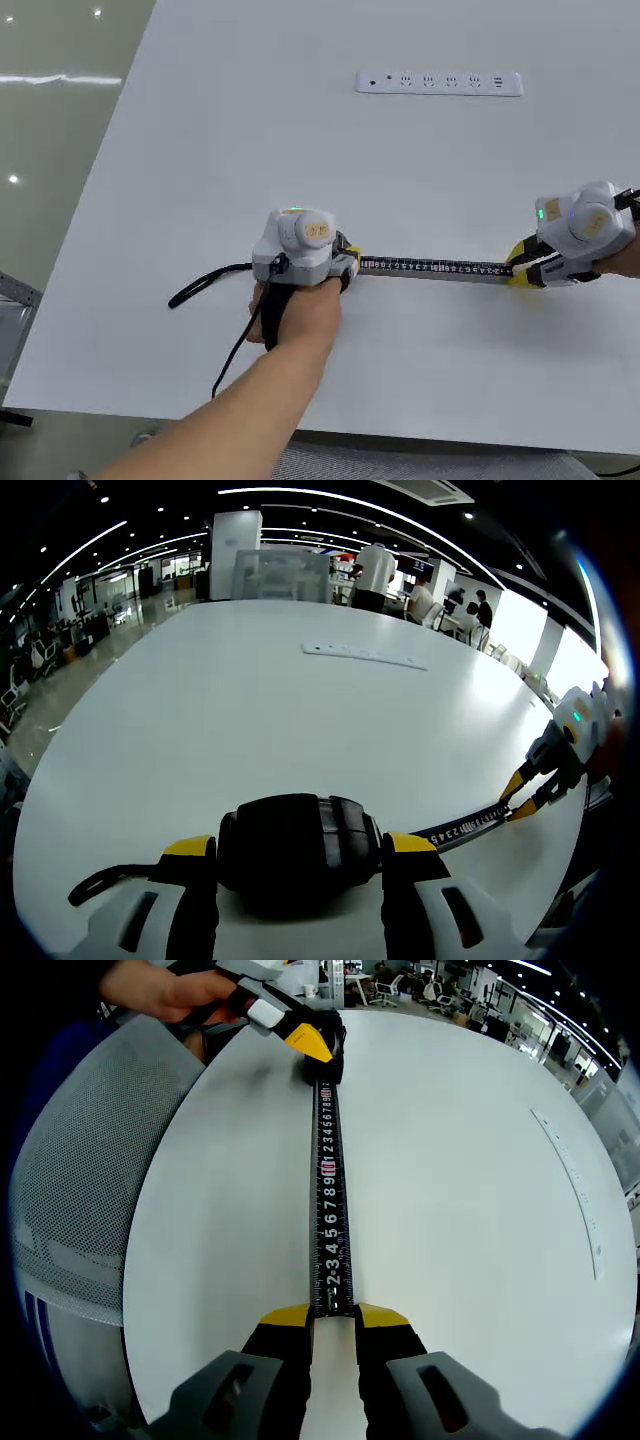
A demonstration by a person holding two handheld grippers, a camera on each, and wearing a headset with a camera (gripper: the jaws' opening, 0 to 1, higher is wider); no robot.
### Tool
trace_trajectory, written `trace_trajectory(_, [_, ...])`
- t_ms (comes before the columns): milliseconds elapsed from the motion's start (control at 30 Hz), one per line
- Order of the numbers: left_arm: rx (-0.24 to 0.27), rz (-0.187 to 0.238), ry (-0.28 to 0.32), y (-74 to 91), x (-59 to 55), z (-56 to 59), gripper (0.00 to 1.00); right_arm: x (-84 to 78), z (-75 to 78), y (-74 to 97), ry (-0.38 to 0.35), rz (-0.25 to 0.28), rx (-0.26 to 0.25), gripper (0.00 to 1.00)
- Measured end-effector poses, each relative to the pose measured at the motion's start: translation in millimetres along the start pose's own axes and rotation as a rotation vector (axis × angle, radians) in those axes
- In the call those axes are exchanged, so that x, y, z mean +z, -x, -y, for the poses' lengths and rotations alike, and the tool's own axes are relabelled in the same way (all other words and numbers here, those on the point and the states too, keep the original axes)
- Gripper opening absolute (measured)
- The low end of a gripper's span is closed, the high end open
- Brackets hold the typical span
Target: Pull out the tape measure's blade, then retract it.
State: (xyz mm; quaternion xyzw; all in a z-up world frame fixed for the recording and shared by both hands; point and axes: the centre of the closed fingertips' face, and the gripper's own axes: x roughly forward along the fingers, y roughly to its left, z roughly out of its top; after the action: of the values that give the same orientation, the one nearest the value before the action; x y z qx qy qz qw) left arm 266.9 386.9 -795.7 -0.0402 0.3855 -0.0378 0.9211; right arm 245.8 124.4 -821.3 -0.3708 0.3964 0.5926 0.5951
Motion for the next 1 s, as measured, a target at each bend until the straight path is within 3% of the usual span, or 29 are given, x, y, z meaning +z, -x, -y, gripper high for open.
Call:
trace_trajectory(333, [0.016,0.069,-0.026,1.6,1.5,-0.2,0.62,0.3,0.3,0.0,0.000,0.000,0.001,0.12])
trace_trajectory(1000, [-0.010,0.073,-0.052,1.1,2.4,-0.7,0.59,4.1,1.0,-1.9,-0.004,0.002,-0.003,0.12])
